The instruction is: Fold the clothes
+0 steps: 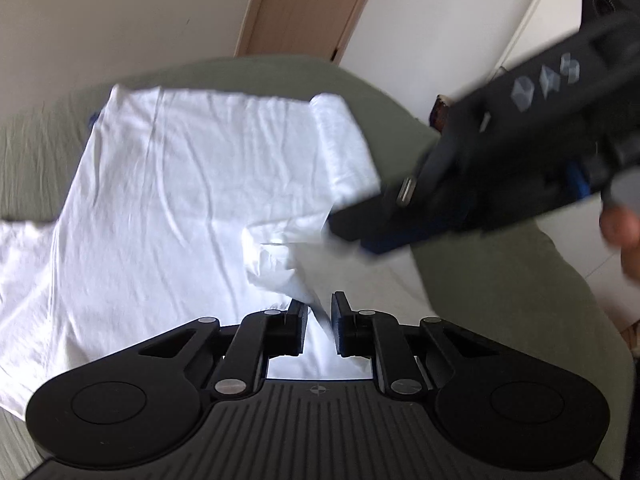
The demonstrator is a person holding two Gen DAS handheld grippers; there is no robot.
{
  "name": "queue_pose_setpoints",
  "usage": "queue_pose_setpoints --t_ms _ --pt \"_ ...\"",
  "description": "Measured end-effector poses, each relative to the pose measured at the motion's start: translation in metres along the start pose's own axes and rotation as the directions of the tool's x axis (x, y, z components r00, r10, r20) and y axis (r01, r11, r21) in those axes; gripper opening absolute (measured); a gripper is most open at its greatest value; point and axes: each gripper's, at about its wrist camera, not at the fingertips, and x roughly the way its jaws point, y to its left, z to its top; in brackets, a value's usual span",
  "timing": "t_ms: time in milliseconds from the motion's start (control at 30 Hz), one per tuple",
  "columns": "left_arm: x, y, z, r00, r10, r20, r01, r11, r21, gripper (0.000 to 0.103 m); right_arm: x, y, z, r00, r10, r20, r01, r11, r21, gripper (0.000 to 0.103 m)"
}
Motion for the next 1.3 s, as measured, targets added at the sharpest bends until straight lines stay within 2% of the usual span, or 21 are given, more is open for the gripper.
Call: queue_pose_setpoints --t_ms 67,100,167,267,433,567,667,700,767,833,900,967,1000,1200,1267,1300 --pt "0.003 0.005 0.000 1.000 -0.006 -0.007 0.006 1.000 -0.009 0.013 0.004 -0.010 0.014 0.999 -0.048 0.010 0.048 0.999 0.000 0.035" --pt "0.005 0.007 -0.001 1.000 -0.009 -0.010 0.009 1.000 -0.013 0.013 0.009 -0.014 0.022 0.997 -0.079 0.005 0.079 0.997 -0.007 0.040" --pt "0.003 0.013 -0.001 1.000 -0.025 -0.013 0.024 0.999 -0.026 0.013 0.024 -0.022 0.040 0.988 -0.152 -0.014 0.151 0.988 -0.036 0.043" --pt "0.005 0.014 -0.013 0.999 -0.029 -0.042 0.028 0.999 -0.035 0.013 0.043 -0.020 0.053 0.975 -0.220 -0.029 0.216 0.972 -0.097 0.046" --pt "0.007 0.011 -0.034 0.995 -0.030 -0.095 0.027 0.999 -0.040 0.013 0.074 -0.002 0.049 0.982 -0.159 -0.100 0.143 0.978 -0.153 0.046" --pt "0.010 0.009 -0.041 0.993 -0.033 -0.113 0.028 0.998 -0.048 0.013 0.097 0.021 0.045 0.968 -0.224 -0.116 0.183 0.940 -0.287 0.046" --pt "0.007 0.011 -0.040 0.994 -0.032 -0.104 0.026 0.998 -0.056 0.013 0.111 0.030 0.049 0.952 -0.290 -0.101 0.221 0.876 -0.429 0.046" --pt "0.005 0.012 -0.039 0.995 -0.030 -0.099 0.024 0.998 -0.056 0.013 0.113 0.031 0.051 0.952 -0.286 -0.108 0.204 0.857 -0.473 0.046" --pt "0.002 0.013 -0.038 0.995 -0.030 -0.095 0.025 0.998 -0.055 0.015 0.113 0.035 0.053 0.959 -0.237 -0.155 0.102 0.799 -0.592 0.046" --pt "-0.001 0.013 -0.038 0.995 -0.035 -0.095 0.030 0.998 -0.053 0.019 0.112 0.040 0.054 0.957 -0.209 -0.200 0.005 0.704 -0.710 0.049" --pt "-0.002 0.013 -0.038 0.995 -0.036 -0.094 0.031 0.998 -0.052 0.027 0.112 0.044 0.052 0.946 -0.241 -0.217 -0.038 0.583 -0.812 0.057" --pt "0.001 0.014 -0.039 0.995 -0.038 -0.095 0.032 0.998 -0.061 0.028 0.118 0.044 0.054 0.927 -0.283 -0.244 -0.070 0.510 -0.857 0.057" --pt "0.002 0.014 -0.039 0.995 -0.037 -0.096 0.031 0.997 -0.065 0.029 0.121 0.043 0.055 0.921 -0.294 -0.256 -0.084 0.492 -0.867 0.057" --pt "0.008 0.020 -0.034 0.995 -0.023 -0.101 0.015 0.996 -0.086 0.029 0.134 0.040 0.059 0.907 -0.282 -0.312 -0.167 0.441 -0.882 0.057" --pt "0.012 0.021 -0.032 0.994 -0.021 -0.105 0.011 0.996 -0.093 0.029 0.139 0.039 0.057 0.898 -0.293 -0.327 -0.180 0.435 -0.882 0.050" --pt "0.013 0.021 -0.032 0.994 -0.019 -0.105 0.010 0.996 -0.094 0.029 0.141 0.038 0.056 0.893 -0.301 -0.333 -0.186 0.428 -0.885 0.039"
